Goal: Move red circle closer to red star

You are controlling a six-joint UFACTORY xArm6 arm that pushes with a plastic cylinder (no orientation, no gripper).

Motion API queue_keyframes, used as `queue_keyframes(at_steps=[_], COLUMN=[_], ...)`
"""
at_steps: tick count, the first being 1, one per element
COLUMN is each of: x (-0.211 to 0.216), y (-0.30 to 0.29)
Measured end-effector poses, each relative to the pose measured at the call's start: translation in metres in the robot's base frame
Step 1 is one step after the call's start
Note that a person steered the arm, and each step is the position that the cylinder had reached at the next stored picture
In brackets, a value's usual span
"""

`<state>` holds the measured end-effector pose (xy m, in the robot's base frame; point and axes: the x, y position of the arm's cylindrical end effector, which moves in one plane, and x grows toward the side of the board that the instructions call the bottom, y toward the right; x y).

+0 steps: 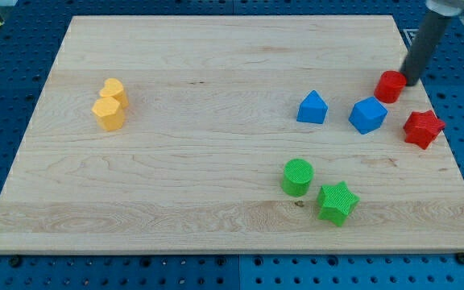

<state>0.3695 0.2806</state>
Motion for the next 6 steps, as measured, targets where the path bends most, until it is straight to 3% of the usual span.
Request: queue_keyframes(at_steps=[2, 3, 5, 6], x=[-0.034, -0.021, 0.013, -0.018], y=[-0.076, -0.078, -0.022, -0.027])
